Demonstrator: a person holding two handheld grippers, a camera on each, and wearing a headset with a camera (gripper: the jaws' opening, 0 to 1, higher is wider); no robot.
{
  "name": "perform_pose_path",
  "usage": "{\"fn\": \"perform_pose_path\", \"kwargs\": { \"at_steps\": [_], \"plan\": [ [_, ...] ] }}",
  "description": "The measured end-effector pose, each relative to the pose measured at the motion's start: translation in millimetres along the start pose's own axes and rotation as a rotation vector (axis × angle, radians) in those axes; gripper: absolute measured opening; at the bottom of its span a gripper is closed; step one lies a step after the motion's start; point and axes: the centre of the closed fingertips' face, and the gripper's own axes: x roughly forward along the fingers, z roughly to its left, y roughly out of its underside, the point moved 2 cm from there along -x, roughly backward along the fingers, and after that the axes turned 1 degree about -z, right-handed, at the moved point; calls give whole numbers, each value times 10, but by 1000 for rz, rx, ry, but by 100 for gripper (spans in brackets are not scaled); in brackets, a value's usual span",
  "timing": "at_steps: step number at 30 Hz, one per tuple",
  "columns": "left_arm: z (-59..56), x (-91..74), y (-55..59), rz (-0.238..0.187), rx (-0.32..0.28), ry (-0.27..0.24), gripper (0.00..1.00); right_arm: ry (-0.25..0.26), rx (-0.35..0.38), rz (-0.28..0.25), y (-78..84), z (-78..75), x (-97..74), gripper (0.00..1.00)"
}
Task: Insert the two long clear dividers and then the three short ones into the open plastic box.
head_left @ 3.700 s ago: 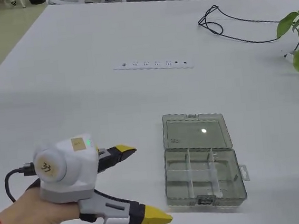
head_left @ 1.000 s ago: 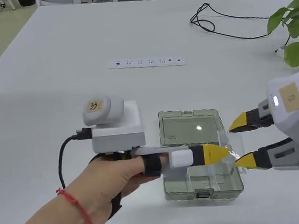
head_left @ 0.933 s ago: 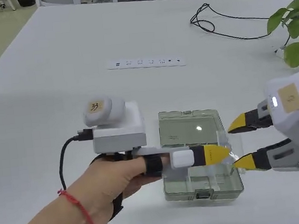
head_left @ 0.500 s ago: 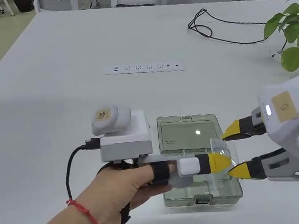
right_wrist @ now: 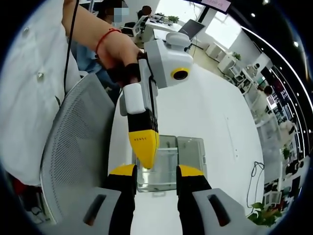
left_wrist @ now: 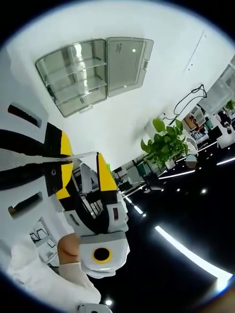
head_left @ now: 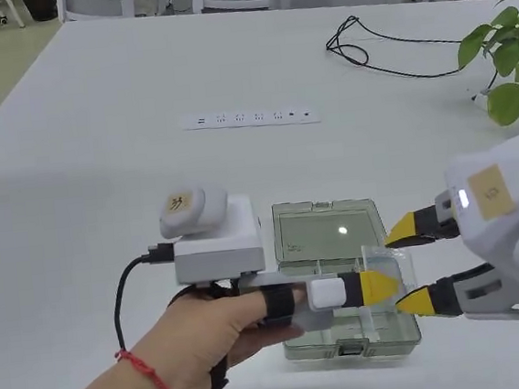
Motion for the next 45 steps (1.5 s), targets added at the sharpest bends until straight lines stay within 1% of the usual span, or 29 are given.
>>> {"fn": "perform_pose_path", "kwargs": {
  "at_steps": [6, 7, 8, 9, 10, 11, 13, 14, 15, 16, 17, 18, 19, 20, 21, 22, 23, 24, 25, 26, 29, 30, 32, 36, 38, 41, 45],
  "plan": [
    [20, -7, 1, -10, 0, -11, 0, -1, -18, 2, -5, 4, 11, 34],
    [51, -19, 5, -7, 32, -24, 0, 3, -17, 0, -8, -5, 9, 33],
    [28, -22, 6, -13, 18, -18, 0, 4, -14, 1, -7, -17, 5, 33],
    [28, -21, -10, -21, 11, -16, 0, 3, -13, -2, -10, -20, 0, 34],
    [34, -33, -23, -25, 22, -21, 0, 3, -9, -7, -15, -34, -13, 34],
    [57, -46, -39, -22, 78, -37, 0, 4, -1, -13, -18, -49, -25, 34],
    [55, -53, -29, -6, 104, -44, 0, -21, 42, -48, -42, -51, -52, 34],
    [60, -57, -28, 0, 130, -47, 0, -21, 55, -56, -41, -75, -65, 33],
    [60, -61, -33, 5, 206, -48, 0, -21, 67, -65, -32, -114, -85, 33],
    [56, -67, -22, 15, 236, -51, 0, -28, 72, -70, -27, -128, -98, 33],
    [45, -72, -9, 31, 286, -50, 0, -41, 84, -78, -19, -144, -118, 32],
    [33, -72, -3, 36, 328, -41, 0, -47, 96, -86, -18, -163, -129, 32],
    [16, -74, 11, 46, 352, -34, 0, -61, 115, -98, -21, -167, -139, 31],
    [-4, -75, 24, 57, 398, -22, 0, -103, 141, -117, -32, -141, -155, 28],
    [-21, -76, 35, 66, 435, -14, 0, -130, 155, -131, -8, -152, -153, 26],
    [-31, -81, 50, 79, 487, -9, 0, -160, 176, -150, -12, -147, -162, 24],
    [-50, -84, 63, 88, 523, -1, 0, -182, 188, -163, -30, -127, -174, 24],
    [-71, -86, 78, 96, 555, 12, 0, -207, 195, -174, -42, -103, -183, 23],
    [-90, -87, 89, 100, 582, 19, 0, -234, 202, -177, -12, -104, -184, 21],
    [-106, -91, 110, 109, 622, 34, 0, -248, 198, -176, 7, -107, -184, 19],
    [-143, -95, 149, 122, 658, 55, 0, -315, 208, -191, -20, -19, -201, 17],
    [-165, -95, 163, 125, 683, 72, 0, -336, 210, -199, -35, 9, -203, 16],
    [-200, -99, 171, 119, 711, 91, 0, -371, 216, -209, -64, 65, -208, 14],
    [-234, -102, 191, 122, 732, 116, 0, -411, 219, -224, -113, 127, -210, 9],
    [-243, -105, 199, 123, 731, 124, 0, -431, 230, -230, -133, 154, -209, 7],
    [-252, -110, 194, 114, 744, 132, 0, -456, 225, -234, -141, 188, -212, 5],
    [-256, -113, 209, 117, 775, 135, 0, -471, 219, -239, -159, 225, -217, 3]
  ]
}}
